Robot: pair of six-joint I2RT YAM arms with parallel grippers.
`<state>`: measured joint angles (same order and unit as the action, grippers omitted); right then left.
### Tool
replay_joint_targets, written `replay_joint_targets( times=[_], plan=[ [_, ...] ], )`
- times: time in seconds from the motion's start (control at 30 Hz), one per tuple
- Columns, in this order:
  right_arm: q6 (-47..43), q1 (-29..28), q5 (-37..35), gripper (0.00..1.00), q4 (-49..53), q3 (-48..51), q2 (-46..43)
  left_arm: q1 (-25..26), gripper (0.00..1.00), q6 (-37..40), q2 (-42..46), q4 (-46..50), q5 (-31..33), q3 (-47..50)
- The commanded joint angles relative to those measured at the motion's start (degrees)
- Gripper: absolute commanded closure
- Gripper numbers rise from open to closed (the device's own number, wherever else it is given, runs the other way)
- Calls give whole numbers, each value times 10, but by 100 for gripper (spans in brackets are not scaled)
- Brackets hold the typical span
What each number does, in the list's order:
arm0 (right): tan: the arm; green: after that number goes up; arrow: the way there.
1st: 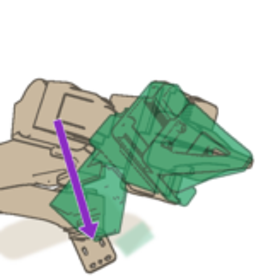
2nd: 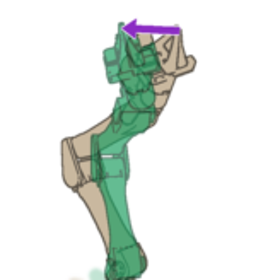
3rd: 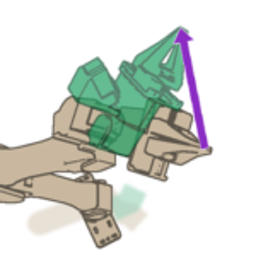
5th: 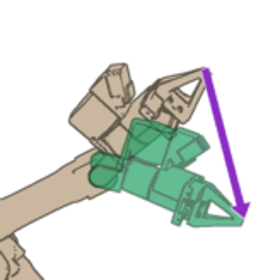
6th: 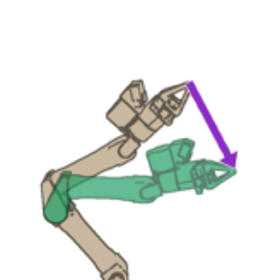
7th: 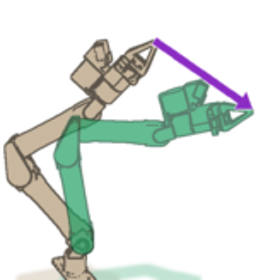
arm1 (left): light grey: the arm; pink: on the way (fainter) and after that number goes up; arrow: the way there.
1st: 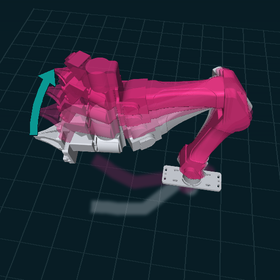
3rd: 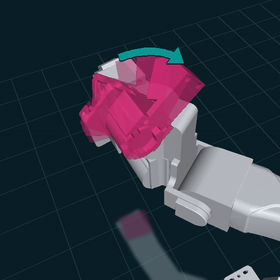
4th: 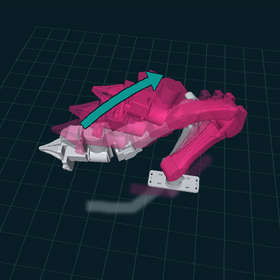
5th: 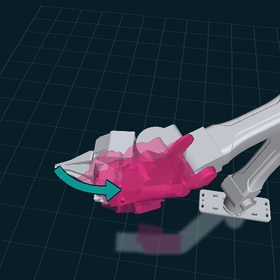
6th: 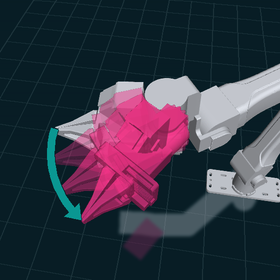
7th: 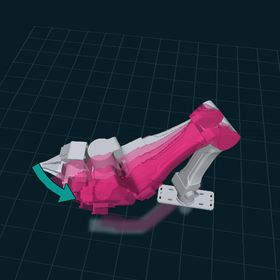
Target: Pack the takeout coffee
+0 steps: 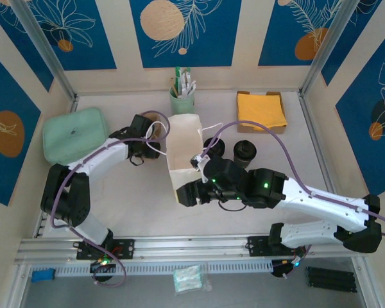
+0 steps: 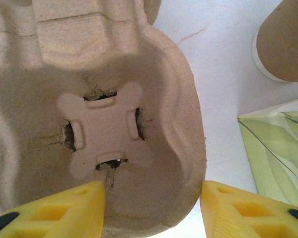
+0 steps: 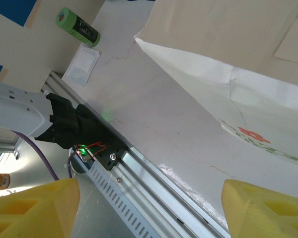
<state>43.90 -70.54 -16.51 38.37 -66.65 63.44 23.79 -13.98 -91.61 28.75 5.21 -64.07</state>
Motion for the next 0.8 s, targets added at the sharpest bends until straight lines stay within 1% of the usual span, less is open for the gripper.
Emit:
replay_joint_targets(
  times=[0.0, 0.13, 0.43, 0.53, 0.63, 0.77],
  plan=[
    [5, -3, -9, 24, 1, 5, -9, 3, 49, 11, -13, -1, 20, -12],
    [5, -3, -9, 24, 0, 6, -9, 6, 49, 7, -6, 0, 15, -11],
    [3, -3, -6, 24, -2, 5, -5, 11, 43, 4, 9, 0, 9, -16],
    [4, -4, -6, 24, -2, 5, -5, 12, 43, 5, 5, 0, 10, -18],
    [5, -4, -7, 24, -2, 5, -8, 11, 44, 6, -1, -1, 11, -17],
    [5, -4, -8, 24, 0, 4, -10, 12, 49, 8, -7, -2, 16, -16]
  ],
)
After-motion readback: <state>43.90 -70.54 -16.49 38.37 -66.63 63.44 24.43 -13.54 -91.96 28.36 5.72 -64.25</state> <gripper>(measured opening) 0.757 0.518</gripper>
